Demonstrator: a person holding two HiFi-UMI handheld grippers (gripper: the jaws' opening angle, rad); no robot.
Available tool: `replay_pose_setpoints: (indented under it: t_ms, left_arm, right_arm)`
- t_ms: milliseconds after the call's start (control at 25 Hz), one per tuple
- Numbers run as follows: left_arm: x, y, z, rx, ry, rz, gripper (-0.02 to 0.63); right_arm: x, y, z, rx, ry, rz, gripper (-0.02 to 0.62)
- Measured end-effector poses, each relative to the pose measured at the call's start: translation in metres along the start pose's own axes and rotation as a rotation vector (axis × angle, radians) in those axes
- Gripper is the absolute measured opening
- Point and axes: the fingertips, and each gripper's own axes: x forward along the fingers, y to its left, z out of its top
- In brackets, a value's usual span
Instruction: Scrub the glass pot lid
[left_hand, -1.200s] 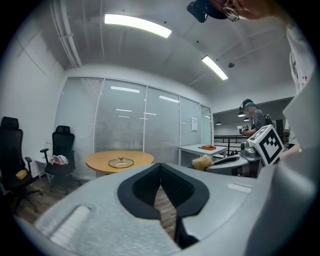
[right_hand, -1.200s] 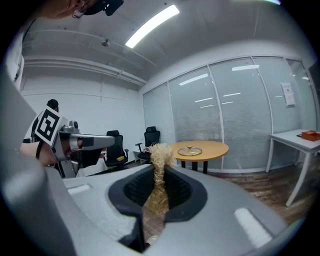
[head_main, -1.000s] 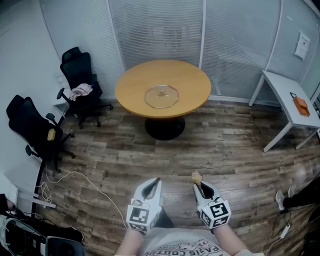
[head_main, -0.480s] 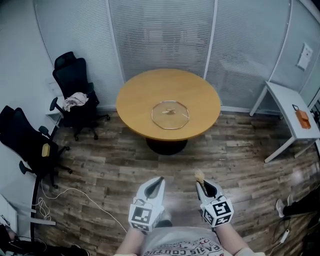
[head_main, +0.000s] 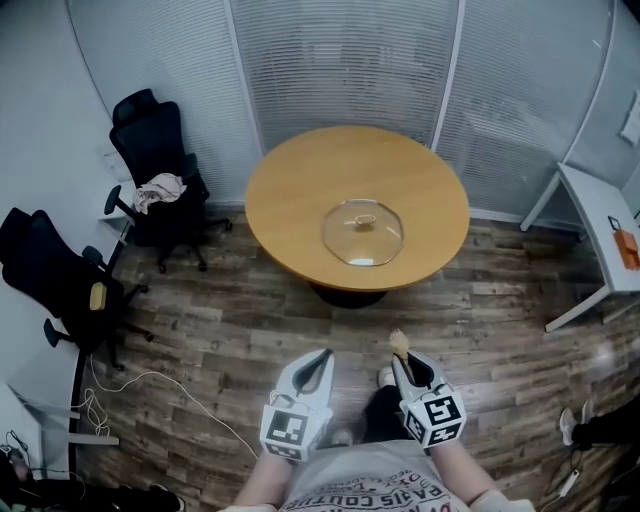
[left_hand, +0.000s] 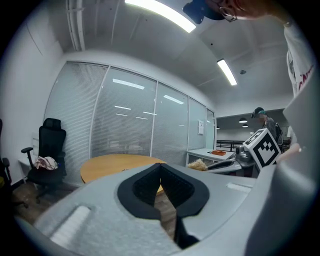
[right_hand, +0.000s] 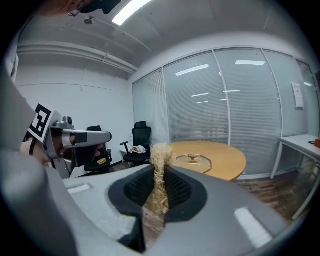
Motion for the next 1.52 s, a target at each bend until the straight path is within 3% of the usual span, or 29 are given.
replay_pose_setpoints:
  t_ms: [280, 680, 920, 1120, 1520]
  left_arm:
    - [0.076, 0.041, 0.004, 0.0, 0.021, 0.076, 0.007]
    - [0.231, 0.091, 0.039, 0.025, 0.03, 0.185, 0.006]
    - [0.303, 0.11, 0.045, 0.02, 0.036, 0.258, 0.006]
    - [0.336, 0.12, 0.038, 0.03, 0.064, 0.277, 0.006]
    - [0.367, 0.182, 0.011, -0.032, 0.112, 0.288, 0.006]
  right_arm:
    - [0.081, -0.054, 0.024, -0.003, 0.015, 0.061, 0.055]
    - [0.212, -0.168, 0.087, -0.041, 0.015, 0.193, 0.055]
    - [0.268, -0.229, 0.104, -0.064, 0.036, 0.251, 0.055]
    - [0.299, -0.257, 0.096, -0.064, 0.095, 0.272, 0.055]
    - [0.367, -0.265, 0.074, -0.09, 0.211, 0.269, 0.055]
